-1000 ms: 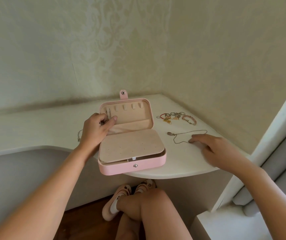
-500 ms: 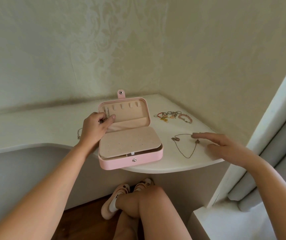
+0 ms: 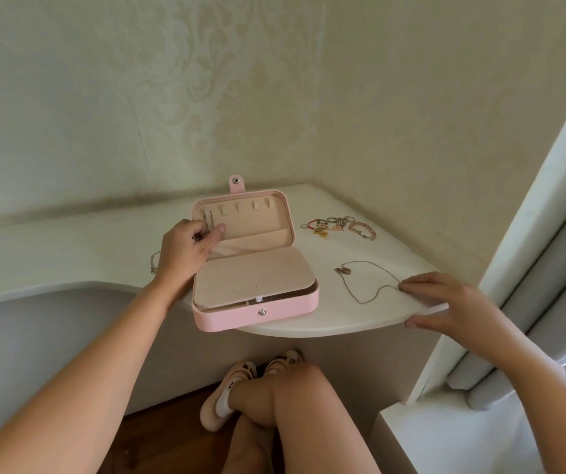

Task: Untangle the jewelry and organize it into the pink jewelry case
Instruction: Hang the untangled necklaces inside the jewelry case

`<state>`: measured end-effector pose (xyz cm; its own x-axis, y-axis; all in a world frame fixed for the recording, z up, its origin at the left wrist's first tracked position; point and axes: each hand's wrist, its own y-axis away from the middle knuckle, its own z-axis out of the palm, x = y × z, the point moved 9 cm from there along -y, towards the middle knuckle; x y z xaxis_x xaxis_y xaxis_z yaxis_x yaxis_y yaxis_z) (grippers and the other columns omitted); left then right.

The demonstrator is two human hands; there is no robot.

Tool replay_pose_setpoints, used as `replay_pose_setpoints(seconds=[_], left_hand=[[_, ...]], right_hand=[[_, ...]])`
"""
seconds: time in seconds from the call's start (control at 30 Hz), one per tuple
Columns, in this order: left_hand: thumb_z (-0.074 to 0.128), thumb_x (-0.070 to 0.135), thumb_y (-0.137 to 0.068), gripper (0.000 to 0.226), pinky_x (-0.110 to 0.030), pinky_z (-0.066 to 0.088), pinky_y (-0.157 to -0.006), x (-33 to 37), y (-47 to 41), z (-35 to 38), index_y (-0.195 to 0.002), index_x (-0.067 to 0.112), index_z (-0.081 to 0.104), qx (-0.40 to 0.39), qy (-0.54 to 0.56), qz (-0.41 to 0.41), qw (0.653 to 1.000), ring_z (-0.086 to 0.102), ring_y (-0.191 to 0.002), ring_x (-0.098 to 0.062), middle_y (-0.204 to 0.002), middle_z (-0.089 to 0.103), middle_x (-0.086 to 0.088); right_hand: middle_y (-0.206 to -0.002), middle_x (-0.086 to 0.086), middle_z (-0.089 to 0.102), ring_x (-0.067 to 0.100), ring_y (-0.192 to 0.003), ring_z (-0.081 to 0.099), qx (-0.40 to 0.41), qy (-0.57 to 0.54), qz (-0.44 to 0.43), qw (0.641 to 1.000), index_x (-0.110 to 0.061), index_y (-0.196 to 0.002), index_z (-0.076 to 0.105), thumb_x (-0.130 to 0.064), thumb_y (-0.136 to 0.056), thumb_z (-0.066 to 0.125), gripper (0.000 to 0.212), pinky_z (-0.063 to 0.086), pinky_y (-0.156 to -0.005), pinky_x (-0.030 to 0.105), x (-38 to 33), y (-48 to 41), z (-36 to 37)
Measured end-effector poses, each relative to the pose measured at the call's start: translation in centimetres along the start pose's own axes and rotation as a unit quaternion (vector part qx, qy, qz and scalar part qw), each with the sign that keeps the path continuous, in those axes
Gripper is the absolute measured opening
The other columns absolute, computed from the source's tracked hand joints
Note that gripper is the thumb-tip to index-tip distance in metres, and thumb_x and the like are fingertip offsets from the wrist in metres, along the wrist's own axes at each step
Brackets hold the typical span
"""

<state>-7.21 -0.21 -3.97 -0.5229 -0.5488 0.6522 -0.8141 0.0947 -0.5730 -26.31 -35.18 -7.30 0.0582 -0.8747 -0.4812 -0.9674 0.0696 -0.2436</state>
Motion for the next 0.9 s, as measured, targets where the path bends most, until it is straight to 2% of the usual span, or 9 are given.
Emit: replay_pose_setpoints(seconds=[0.13,0.23,0.33,0.47,0.53,0.63,0.73,0.8,0.9], left_hand=[[0.066,0.022,-0.089,0.053,-0.022,0.023,-0.049,0.2,0.1,-0.1,-0.052,0.016,0.029,0.002,-0.004,0.003,1.000,0.030,-0.051,-0.015,-0.051,0.029,-0.001],[0.066,0.021,-0.089,0.052,-0.022,0.023,-0.049,0.3,0.1,-0.1,-0.052,0.015,0.030,0.002,-0.003,-0.002,1.000,0.030,-0.051,-0.016,-0.051,0.029,-0.001],[0.066,0.021,-0.089,0.052,-0.022,0.025,-0.049,0.4,0.2,-0.1,-0.052,0.016,0.030,0.002,-0.003,-0.003,1.000,0.031,-0.051,-0.016,-0.051,0.030,-0.001],[0.066,0.021,-0.089,0.052,-0.021,0.024,-0.049,0.2,0.2,-0.1,-0.051,0.017,0.030,0.005,-0.003,-0.010,1.000,0.031,-0.052,-0.015,-0.052,0.030,0.000],[0.066,0.022,-0.089,0.052,-0.021,0.024,-0.048,0.1,0.2,-0.1,-0.051,0.016,0.030,0.005,0.002,-0.013,1.000,0.031,-0.052,-0.015,-0.053,0.031,0.000],[0.067,0.022,-0.088,0.052,-0.022,0.023,-0.049,0.0,0.2,-0.1,-0.051,0.016,0.031,0.007,0.005,-0.012,1.000,0.032,-0.053,-0.017,-0.053,0.031,0.000],[0.068,0.022,-0.087,0.051,-0.021,0.024,-0.049,-0.2,0.0,0.0,-0.051,0.017,0.032,0.016,-0.002,-0.005,1.000,0.033,-0.053,-0.018,-0.054,0.034,-0.001],[0.070,0.021,-0.086,0.051,-0.018,0.026,-0.049,-0.2,-0.1,-0.2,-0.050,0.020,0.033,0.028,-0.005,0.003,1.000,0.035,-0.052,-0.016,-0.056,0.035,0.000],[0.072,0.018,-0.084,0.045,-0.015,0.029,-0.051,0.1,0.1,-0.5,-0.052,0.016,0.040,0.049,-0.002,0.018,0.999,0.037,-0.052,-0.013,-0.061,0.039,-0.003]], right_hand=[[-0.100,-0.030,0.063,-0.006,-0.091,0.060,0.071,-0.048,-0.013,0.996,-0.039,-0.084,0.071,-0.011,-0.069,0.083,0.034,0.042,-0.077,0.004,-0.1,1.1,-1.1],[-0.081,-0.019,0.069,0.008,-0.076,0.063,0.078,-0.061,-0.021,0.995,-0.031,-0.068,0.074,-0.006,-0.069,0.082,0.026,0.046,-0.069,0.015,-0.4,1.3,-1.6],[-0.087,-0.022,0.068,0.009,-0.077,0.061,0.056,-0.088,-0.017,0.994,-0.033,-0.067,0.073,-0.014,-0.073,0.080,0.020,0.046,-0.069,0.017,-0.8,0.6,-1.6],[-0.091,-0.010,0.072,0.007,-0.087,0.065,-0.019,-0.231,0.024,0.973,-0.015,-0.080,0.070,-0.013,-0.082,0.072,0.003,0.044,-0.084,0.018,-1.9,-1.9,-1.2],[-0.078,0.004,0.068,0.014,-0.081,0.065,-0.108,-0.355,0.034,0.928,-0.008,-0.080,0.066,-0.023,-0.076,0.076,0.019,0.048,-0.089,0.026,-3.3,-3.1,-0.6],[-0.064,0.004,0.048,0.015,-0.060,0.051,-0.204,-0.430,0.069,0.877,-0.006,-0.078,0.057,-0.021,-0.074,0.078,0.026,0.054,-0.072,0.026,-4.9,-5.0,0.2],[-0.060,-0.001,0.038,0.008,-0.049,0.030,-0.234,-0.359,0.096,0.898,-0.011,-0.074,0.050,-0.023,-0.080,0.066,0.021,0.036,-0.047,0.017,-6.4,-7.2,0.0],[-0.058,-0.002,0.038,0.007,-0.047,0.024,-0.240,-0.318,0.092,0.913,-0.012,-0.069,0.052,-0.029,-0.079,0.061,0.022,0.023,-0.041,0.016,-7.7,-8.8,-0.7],[-0.054,-0.003,0.039,0.005,-0.044,0.024,-0.242,-0.304,0.072,0.919,-0.009,-0.071,0.061,-0.029,-0.077,0.061,0.021,0.018,-0.042,0.017,-10.3,-11.3,-2.3]])
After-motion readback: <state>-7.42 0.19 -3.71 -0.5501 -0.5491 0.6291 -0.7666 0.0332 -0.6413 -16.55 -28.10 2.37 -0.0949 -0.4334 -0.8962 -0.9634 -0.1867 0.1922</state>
